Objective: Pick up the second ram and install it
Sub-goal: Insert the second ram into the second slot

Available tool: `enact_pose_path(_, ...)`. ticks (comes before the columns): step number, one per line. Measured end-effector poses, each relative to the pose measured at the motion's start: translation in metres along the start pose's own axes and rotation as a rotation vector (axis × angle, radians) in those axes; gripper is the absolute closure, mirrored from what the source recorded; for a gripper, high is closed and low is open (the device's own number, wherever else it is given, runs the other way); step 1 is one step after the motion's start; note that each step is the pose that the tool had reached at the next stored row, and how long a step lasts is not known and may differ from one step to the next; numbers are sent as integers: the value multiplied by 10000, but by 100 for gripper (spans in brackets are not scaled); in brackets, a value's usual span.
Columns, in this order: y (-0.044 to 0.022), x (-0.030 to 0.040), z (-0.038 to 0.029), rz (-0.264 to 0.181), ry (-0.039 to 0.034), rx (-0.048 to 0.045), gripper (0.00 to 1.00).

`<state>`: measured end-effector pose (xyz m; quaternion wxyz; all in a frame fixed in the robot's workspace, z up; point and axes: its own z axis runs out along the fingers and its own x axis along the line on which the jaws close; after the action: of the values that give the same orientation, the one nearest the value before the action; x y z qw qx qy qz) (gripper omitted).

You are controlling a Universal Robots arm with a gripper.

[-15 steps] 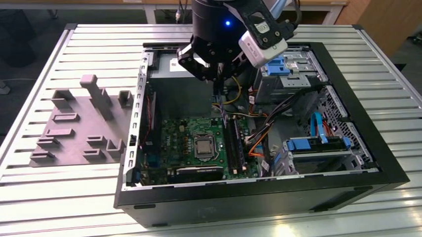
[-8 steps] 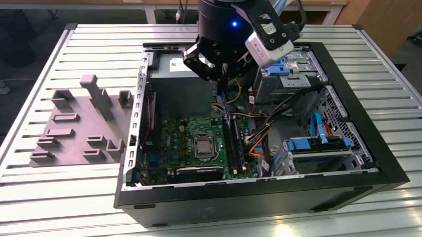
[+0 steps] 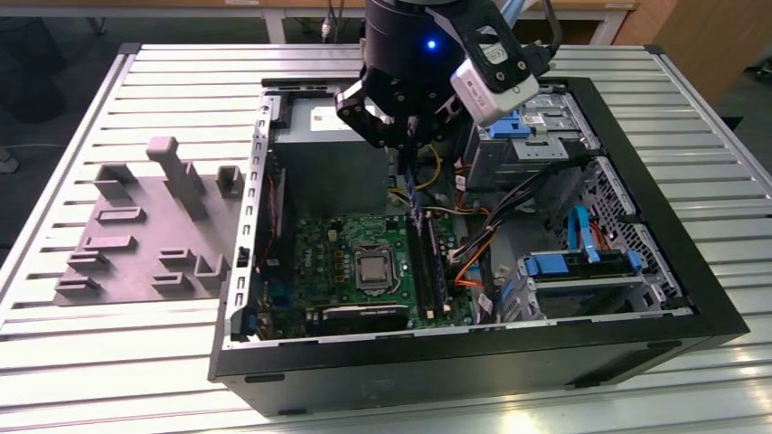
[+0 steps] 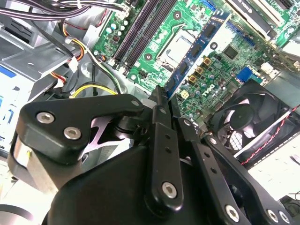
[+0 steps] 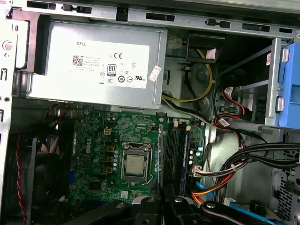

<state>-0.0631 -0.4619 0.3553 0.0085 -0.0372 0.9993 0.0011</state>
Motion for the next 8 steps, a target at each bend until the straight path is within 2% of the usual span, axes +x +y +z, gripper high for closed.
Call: enact_pose_path(8, 0, -2, 1, 2, -1, -1, 86)
